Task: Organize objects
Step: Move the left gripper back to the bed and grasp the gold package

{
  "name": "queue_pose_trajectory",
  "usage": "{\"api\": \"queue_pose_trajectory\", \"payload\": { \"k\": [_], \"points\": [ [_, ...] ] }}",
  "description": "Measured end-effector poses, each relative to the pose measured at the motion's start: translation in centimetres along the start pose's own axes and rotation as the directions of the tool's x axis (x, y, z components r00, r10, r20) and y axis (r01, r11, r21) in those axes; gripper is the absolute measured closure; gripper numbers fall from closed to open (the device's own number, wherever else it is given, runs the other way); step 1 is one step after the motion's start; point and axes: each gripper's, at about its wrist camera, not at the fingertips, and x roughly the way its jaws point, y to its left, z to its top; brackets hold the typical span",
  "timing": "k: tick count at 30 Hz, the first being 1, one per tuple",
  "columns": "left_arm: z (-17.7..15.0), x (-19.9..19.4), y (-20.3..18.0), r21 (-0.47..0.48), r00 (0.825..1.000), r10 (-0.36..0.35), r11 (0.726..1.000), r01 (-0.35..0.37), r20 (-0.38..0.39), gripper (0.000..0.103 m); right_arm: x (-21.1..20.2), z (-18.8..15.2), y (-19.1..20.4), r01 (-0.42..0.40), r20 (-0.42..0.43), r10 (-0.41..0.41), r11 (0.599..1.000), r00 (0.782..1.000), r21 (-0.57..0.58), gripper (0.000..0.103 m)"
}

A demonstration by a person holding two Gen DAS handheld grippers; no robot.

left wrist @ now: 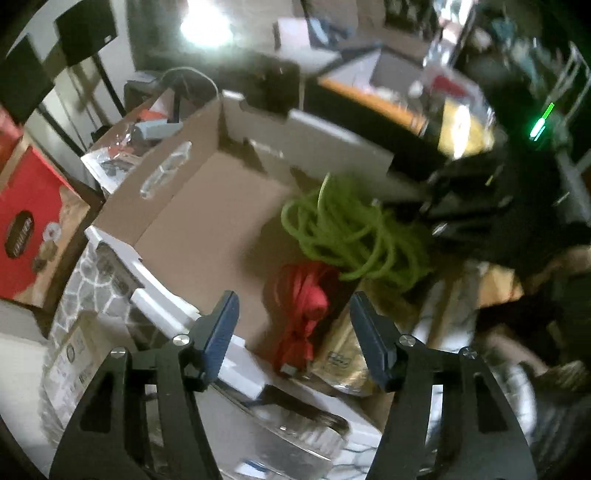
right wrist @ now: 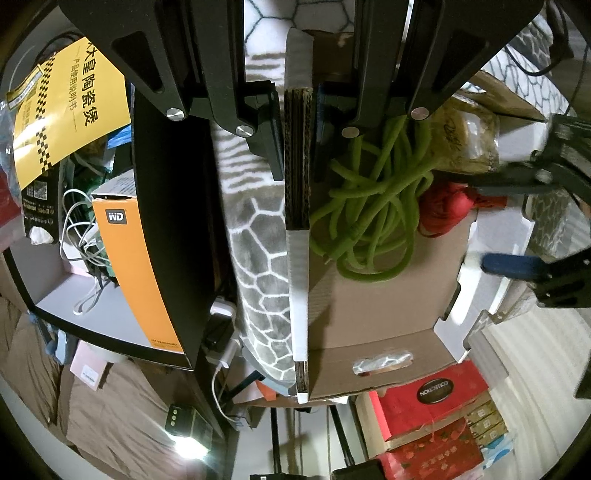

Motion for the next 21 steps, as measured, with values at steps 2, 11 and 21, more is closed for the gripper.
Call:
{"api": "queue_pose_trajectory", "payload": {
  "k": [2, 11, 21],
  "points": [
    [-0.1, -1.4, 0.5, -0.032, 0.999, 0.01, 0.999, -0.008, 0.032, 0.037, 0.0, 0.0, -0.1, -0.001, -0.001, 0.001, 1.0, 1.0, 0.003, 0.088],
    [-3.7, -6.5, 3.7, -0.163, 0.984, 0.146, 0.978, -0.128, 0.104, 0.017, 0.1, 0.1, -0.1, 0.0, -0.001, 0.0, 1.0, 1.0, 0.003, 0.088],
    [-10.3, -8.1, 11.8, -0.433, 0.973, 0.226, 0.882, -0.184, 0.046, 0.017, 0.1, 0.0, -0.2, 0.007, -0.003, -0.007, 1.0, 1.0, 0.001, 0.088]
  ]
}}
